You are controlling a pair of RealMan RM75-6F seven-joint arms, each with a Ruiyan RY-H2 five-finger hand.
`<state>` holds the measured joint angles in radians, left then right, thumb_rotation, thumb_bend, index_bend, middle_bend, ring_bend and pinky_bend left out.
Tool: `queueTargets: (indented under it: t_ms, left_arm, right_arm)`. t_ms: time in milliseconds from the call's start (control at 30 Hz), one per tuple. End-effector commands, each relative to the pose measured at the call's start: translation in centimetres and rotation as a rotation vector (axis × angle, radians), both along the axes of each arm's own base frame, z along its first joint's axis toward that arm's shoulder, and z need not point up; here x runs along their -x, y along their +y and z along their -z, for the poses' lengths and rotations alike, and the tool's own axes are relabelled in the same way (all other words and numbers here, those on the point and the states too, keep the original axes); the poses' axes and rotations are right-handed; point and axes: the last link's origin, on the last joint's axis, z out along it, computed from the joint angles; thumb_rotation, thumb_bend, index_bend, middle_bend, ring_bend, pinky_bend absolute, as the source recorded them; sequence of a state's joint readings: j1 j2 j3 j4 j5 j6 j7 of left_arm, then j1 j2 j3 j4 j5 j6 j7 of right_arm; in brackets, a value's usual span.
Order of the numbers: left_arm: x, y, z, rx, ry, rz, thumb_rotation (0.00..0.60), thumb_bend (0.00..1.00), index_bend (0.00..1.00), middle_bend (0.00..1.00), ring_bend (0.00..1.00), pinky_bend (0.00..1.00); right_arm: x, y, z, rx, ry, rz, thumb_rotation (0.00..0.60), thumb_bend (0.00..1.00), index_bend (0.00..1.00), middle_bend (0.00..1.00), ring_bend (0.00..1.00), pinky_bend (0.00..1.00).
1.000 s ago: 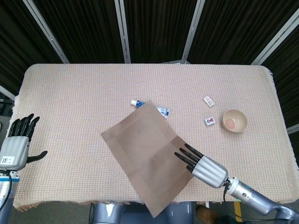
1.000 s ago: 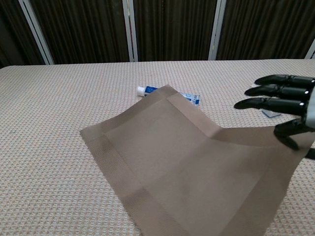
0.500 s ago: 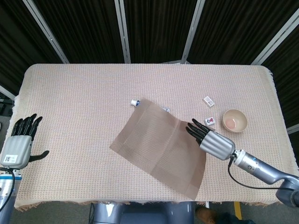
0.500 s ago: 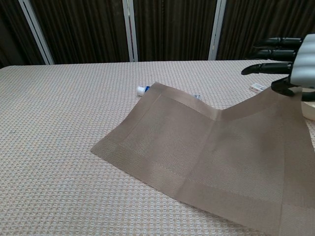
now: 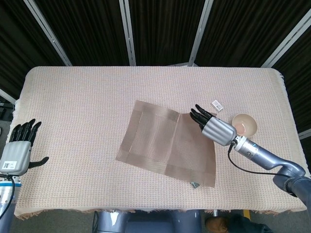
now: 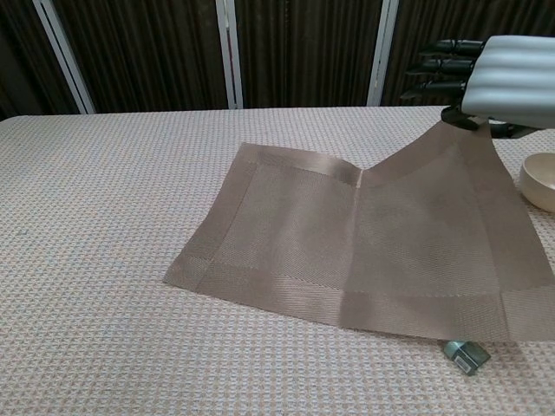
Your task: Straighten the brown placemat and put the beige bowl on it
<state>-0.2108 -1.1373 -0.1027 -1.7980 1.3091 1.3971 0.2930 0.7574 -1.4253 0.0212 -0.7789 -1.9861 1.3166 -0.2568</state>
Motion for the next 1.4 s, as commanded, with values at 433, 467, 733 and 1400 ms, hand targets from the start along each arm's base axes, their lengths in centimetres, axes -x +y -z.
queueTargets:
  t_ms: [433,467,733,1400]
  left_arm:
    - [-0.6,-0.5,0.6,0.037,-0.007,0.062,0.6,0.0,0.0,0.0,0.0,0.0]
    - [-0.7,-0.6,0.7,0.044,-0.007,0.074,0.6,0.0,0.0,0.0,0.0,0.0]
    - [-1.5,-0.5,2.8,0.124,-0.007,0.196,0.6,0.0,0.0,0.0,0.0,0.0]
    - [-5.5,4.9,14.3,0.402,0.034,0.443,0.6,0.11,0.16,0.0,0.0,0.0]
  right_arm:
    - [3.2,6.9,-5.4,0.138,-0.594,0.284,0.6,0.0,0.0,0.0,0.0,0.0]
    - [3.5,8.1,-6.0,0.139,-0.641,0.32,0.6,0.0,0.0,0.0,0.0,0.0]
    - [5.3,15.0,-8.6,0.144,-0.898,0.575,0.6,0.0,0.0,0.0,0.0,0.0]
    - [7.0,19.5,-7.1,0.114,-1.044,0.8,0.6,0.0,0.0,0.0,0.0,0.0]
